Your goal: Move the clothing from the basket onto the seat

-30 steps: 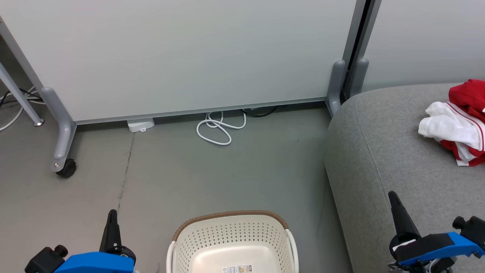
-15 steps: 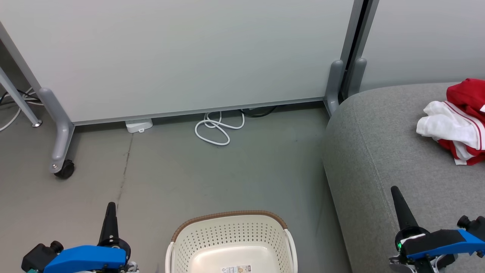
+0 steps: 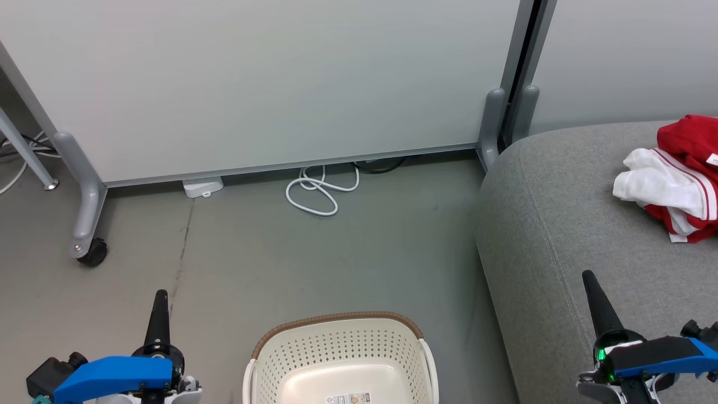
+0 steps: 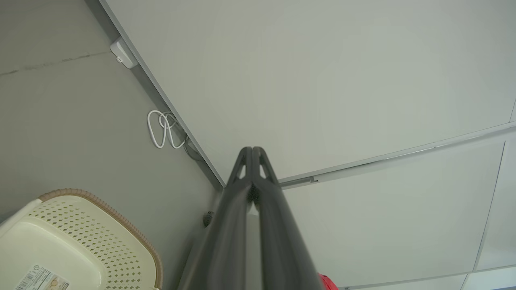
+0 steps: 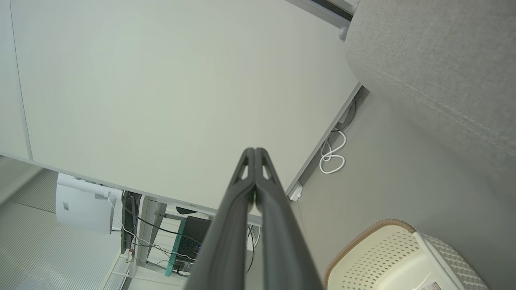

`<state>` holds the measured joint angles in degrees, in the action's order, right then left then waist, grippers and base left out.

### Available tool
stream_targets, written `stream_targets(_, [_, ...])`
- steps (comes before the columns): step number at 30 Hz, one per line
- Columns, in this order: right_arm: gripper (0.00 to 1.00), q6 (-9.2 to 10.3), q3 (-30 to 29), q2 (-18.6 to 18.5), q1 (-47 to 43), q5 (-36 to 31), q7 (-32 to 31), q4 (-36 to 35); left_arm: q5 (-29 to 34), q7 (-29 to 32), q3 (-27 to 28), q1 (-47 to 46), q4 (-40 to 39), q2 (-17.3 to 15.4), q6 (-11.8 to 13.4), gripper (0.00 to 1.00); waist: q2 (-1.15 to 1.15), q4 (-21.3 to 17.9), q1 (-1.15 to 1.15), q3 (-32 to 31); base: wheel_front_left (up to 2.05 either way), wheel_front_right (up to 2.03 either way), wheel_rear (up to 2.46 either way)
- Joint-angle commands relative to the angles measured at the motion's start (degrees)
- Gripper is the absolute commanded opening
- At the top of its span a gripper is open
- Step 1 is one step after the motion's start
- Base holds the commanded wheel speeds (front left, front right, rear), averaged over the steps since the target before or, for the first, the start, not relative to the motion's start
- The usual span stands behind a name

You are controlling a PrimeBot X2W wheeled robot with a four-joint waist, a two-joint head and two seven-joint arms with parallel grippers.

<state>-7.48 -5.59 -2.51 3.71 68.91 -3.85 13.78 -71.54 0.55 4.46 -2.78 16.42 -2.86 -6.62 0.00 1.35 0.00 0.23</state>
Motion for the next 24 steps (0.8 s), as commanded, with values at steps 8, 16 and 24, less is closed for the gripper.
stream_targets(8, [0.0,-0.02,-0.3,-0.45,1.55,5.47,-0.64,-0.16,-4.76,1.57,0.59,-1.79,-1.04,-0.04,-0.58,0.0,0.0,-0.23,0.0,-0.01,0.0,0.0,0.0])
stream_targets(16, [0.0,-0.02,-0.46,-0.47,1.94,9.48,-1.19,-0.05,-8.31,2.56,1.01,-2.36,-1.39,-0.04,-0.69,0.0,0.0,-0.45,0.0,-0.02,0.0,0.0,0.0])
stream_targets(24, [0.0,-0.02,-0.63,-0.49,2.19,13.23,-1.58,0.05,-11.67,3.51,1.37,-2.69,-1.66,-0.04,-0.77,0.0,0.0,-0.66,0.0,-0.04,0.0,0.0,0.0])
